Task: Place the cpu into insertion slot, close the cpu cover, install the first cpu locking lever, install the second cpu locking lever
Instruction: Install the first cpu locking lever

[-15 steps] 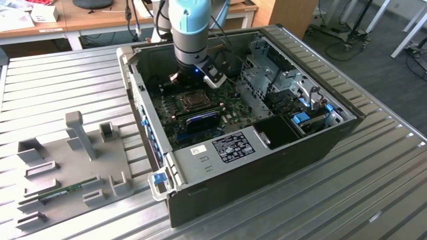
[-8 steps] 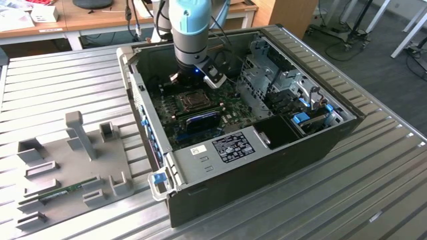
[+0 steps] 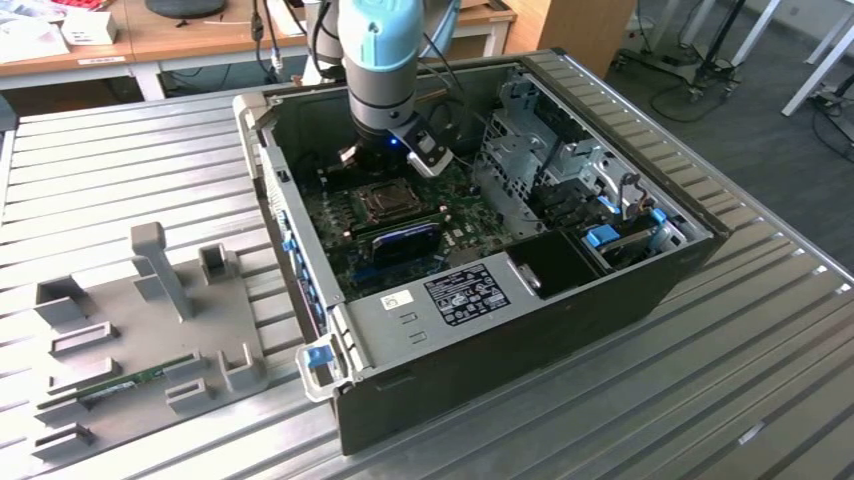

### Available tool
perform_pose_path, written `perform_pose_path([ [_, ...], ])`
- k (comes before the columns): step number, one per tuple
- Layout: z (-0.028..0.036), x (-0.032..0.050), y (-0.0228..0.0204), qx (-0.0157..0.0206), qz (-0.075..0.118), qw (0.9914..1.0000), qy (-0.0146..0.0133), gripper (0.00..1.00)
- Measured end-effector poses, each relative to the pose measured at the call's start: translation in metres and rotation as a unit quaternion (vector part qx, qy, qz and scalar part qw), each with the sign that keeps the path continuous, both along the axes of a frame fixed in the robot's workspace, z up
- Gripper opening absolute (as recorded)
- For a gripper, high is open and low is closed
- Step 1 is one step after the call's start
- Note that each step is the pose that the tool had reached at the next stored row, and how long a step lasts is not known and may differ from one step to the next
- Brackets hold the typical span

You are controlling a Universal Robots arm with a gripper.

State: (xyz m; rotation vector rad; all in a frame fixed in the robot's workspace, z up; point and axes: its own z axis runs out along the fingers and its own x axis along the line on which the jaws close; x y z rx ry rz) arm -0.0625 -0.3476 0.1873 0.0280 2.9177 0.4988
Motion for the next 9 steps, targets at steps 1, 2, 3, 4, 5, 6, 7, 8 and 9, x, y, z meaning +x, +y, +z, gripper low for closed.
perform_pose_path([
  [1, 0.0, 0.0, 0.0, 0.0011, 0.0, 1.0, 0.0, 0.11],
  [2, 0.0, 0.0, 0.0, 0.0023, 0.0, 1.0, 0.0, 0.11],
  [3, 0.0, -0.0001, 0.0001, 0.0034, 0.0, 0.99999, 0.0002, 0.11],
  [4, 0.0, 0.0, 0.0001, 0.0039, 0.0, 0.99999, 0.0, 0.11],
  [5, 0.0, 0.0, 0.0001, 0.0047, 0.0, 0.99999, 0.0, 0.11],
  [6, 0.0, 0.0, 0.0, 0.0054, 0.0, 0.99999, 0.0, 0.11],
  [7, 0.0, 0.0, 0.0001, 0.0059, 0.0, 0.99998, 0.0, 0.11],
  [8, 0.0, 0.0, 0.0001, 0.0062, 0.0, 0.99998, -0.0001, 0.11],
  [9, 0.0, 0.0, -0.0001, 0.0065, 0.0, 0.99998, 0.0, 0.11],
])
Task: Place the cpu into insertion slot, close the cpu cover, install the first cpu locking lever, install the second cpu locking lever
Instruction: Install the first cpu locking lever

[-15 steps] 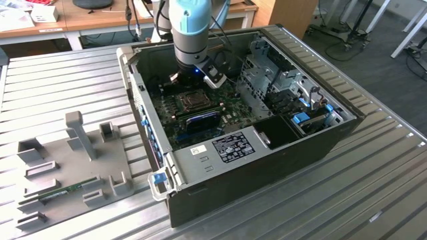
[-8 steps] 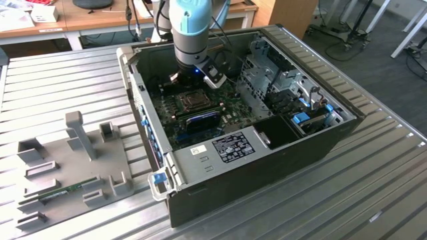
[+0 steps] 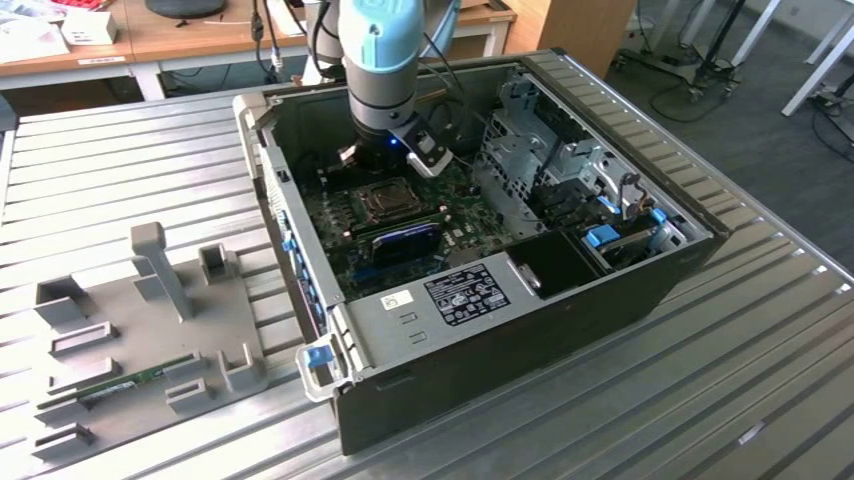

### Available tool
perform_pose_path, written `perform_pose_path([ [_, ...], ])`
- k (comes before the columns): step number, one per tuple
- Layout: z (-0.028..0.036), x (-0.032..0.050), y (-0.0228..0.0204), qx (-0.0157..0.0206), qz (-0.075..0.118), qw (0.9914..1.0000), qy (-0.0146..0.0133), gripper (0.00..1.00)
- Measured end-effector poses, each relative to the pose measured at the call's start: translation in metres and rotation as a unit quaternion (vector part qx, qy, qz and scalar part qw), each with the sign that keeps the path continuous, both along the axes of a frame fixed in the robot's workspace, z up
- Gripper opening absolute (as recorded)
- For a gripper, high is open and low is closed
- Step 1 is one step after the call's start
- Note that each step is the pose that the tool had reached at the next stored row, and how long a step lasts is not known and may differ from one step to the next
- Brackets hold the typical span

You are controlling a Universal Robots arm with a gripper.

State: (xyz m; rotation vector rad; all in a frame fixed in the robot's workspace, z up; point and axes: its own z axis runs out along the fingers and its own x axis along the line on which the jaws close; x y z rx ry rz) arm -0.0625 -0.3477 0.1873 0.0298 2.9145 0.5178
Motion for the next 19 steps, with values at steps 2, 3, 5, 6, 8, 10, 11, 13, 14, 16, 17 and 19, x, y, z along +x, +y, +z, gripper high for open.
perform_pose_path([
  [2, 0.0001, 0.0, -0.0001, 0.0012, 0.0, 1.0, 0.0, 0.11],
  [3, 0.0004, 0.0, -0.0002, 0.0015, 0.0, 1.0, 0.0, 0.11],
  [5, 0.0026, 0.0, -0.0002, 0.0015, 0.0, 1.0, 0.0, 0.11],
  [6, 0.0041, 0.0, -0.0002, 0.0016, 0.0, 1.0, 0.0, 0.11],
  [8, 0.0069, 0.0, -0.0002, 0.0016, 0.0, 1.0, 0.0, 0.11],
  [10, 0.0087, 0.0, -0.0002, 0.0016, 0.0, 1.0, 0.0, 0.11],
  [11, 0.009, 0.0, -0.0001, 0.0017, 0.0, 1.0, -0.0001, 0.11],
  [13, 0.009, 0.0, -0.0001, 0.0018, 0.0, 1.0, -0.0001, 0.11],
  [14, 0.0091, 0.0, -0.0001, 0.0017, 0.0, 1.0, -0.0001, 0.11],
  [16, 0.0091, 0.0, -0.0003, 0.0016, 0.0, 1.0, 0.0, 0.11],
  [17, 0.0089, 0.0, -0.0003, 0.0015, 0.0, 1.0, 0.0001, 0.11],
  [19, 0.0078, 0.0, -0.0004, 0.0016, 0.0, 1.0, 0.0, 0.11],
])
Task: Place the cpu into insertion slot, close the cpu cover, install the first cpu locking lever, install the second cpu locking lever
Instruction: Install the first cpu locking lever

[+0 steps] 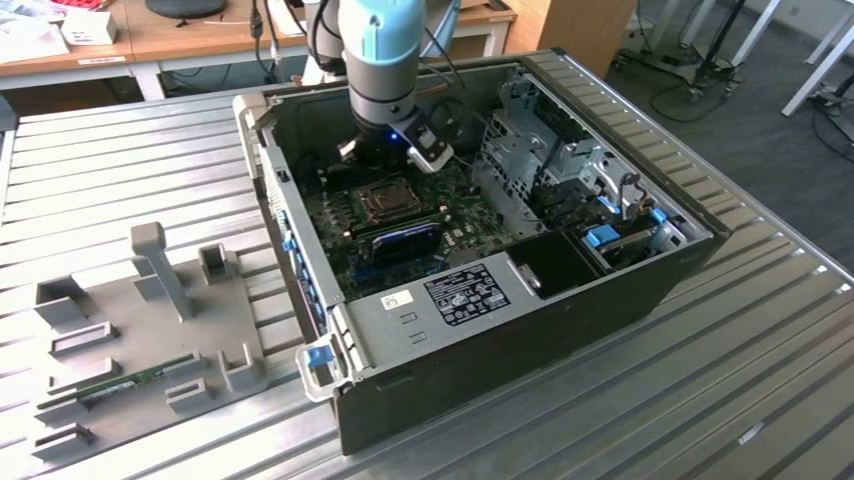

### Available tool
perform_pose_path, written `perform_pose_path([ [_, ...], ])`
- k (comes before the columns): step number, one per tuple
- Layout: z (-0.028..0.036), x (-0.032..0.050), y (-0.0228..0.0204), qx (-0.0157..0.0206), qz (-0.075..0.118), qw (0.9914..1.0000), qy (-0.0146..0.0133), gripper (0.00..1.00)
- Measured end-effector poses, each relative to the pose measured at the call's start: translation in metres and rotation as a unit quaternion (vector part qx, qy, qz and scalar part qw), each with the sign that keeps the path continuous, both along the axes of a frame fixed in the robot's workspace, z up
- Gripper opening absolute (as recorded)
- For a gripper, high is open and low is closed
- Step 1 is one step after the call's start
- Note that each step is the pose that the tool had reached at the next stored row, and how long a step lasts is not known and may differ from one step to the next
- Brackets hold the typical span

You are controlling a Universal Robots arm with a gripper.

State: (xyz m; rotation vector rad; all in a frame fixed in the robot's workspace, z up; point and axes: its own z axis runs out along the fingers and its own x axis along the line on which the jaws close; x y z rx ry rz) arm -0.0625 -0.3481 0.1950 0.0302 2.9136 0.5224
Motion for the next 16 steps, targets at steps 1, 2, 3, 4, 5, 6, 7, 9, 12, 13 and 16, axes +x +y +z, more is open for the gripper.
perform_pose_path([
  [1, -0.0008, 0.0, -0.0001, 0.0, 0.0, 1.0, -0.0001, 0.11],
  [2, -0.0018, 0.0, -0.0001, 0.0, 0.0, 1.0, -0.0002, 0.11],
  [3, -0.0036, 0.0, -0.0003, 0.0001, 0.0, 1.0, -0.0006, 0.11],
  [4, -0.0044, 0.0, -0.0005, 0.0, 0.0, 1.0, -0.0007, 0.11],
  [5, -0.0051, 0.0, -0.0008, 0.0, 0.0, 1.0, -0.0008, 0.11],
  [6, -0.0058, 0.0, -0.0012, 0.0, 0.0, 1.0, -0.0009, 0.11],
  [7, -0.0065, 0.0, -0.0015, 0.0, 0.0, 1.0, -0.001, 0.11],
  [9, -0.0078, 0.0, -0.002, 0.0, 0.0, 1.0, -0.0012, 0.11],
  [12, -0.0098, 0.0, -0.0025, 0.0, 0.0, 1.0, -0.0016, 0.11],
  [13, -0.0104, 0.0, -0.0025, 0.0002, 0.0, 1.0, -0.0019, 0.11],
  [16, -0.0116, 0.0, -0.0027, -0.0002, 0.0, 1.0, -0.0022, 0.11],
])
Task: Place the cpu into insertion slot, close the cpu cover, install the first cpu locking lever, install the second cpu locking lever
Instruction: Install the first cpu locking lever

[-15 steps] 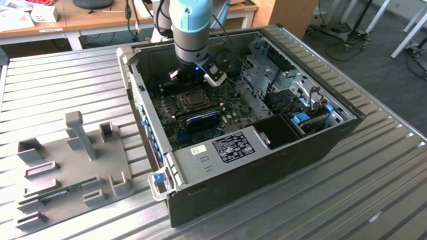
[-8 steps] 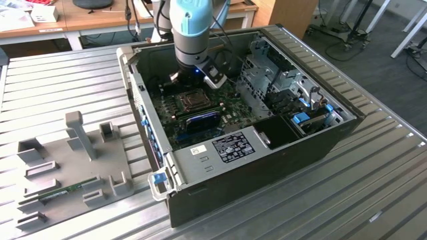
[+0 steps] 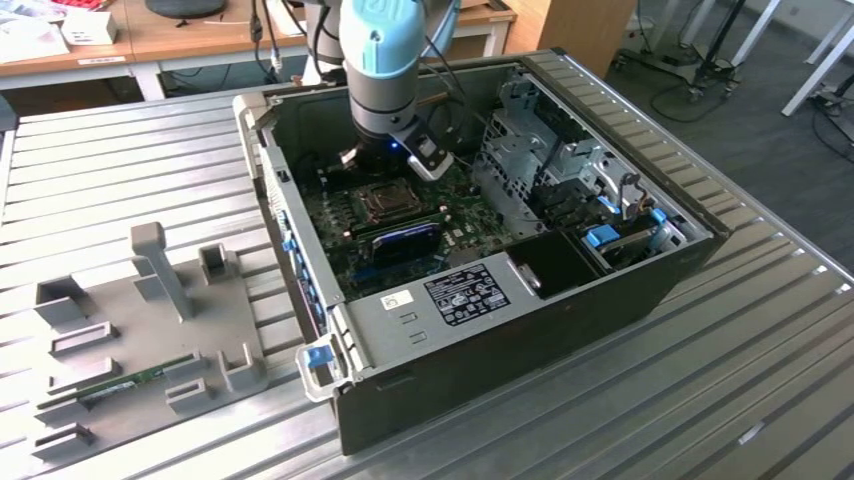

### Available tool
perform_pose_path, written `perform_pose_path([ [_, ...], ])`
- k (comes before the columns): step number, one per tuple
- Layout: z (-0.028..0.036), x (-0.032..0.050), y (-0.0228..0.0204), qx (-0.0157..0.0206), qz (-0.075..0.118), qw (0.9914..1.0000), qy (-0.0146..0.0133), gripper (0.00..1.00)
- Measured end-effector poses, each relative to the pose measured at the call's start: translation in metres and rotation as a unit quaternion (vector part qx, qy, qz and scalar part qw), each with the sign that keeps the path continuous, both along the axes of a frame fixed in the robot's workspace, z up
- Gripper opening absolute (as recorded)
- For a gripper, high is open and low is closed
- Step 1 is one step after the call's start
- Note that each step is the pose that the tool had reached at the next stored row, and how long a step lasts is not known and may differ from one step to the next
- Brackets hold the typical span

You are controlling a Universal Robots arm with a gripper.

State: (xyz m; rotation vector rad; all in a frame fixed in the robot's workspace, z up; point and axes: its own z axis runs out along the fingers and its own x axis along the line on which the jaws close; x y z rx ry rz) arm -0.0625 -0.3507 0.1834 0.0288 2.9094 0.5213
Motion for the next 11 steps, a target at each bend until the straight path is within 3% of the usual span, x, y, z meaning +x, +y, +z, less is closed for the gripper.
perform_pose_path([
  [7, -0.0006, 0.0, 0.0001, 0.0019, 0.0, 1.0, -0.0011, 0.11],
  [11, -0.0007, 0.0, 0.0001, 0.0057, 0.0, 0.99998, -0.0022, 0.11],
])
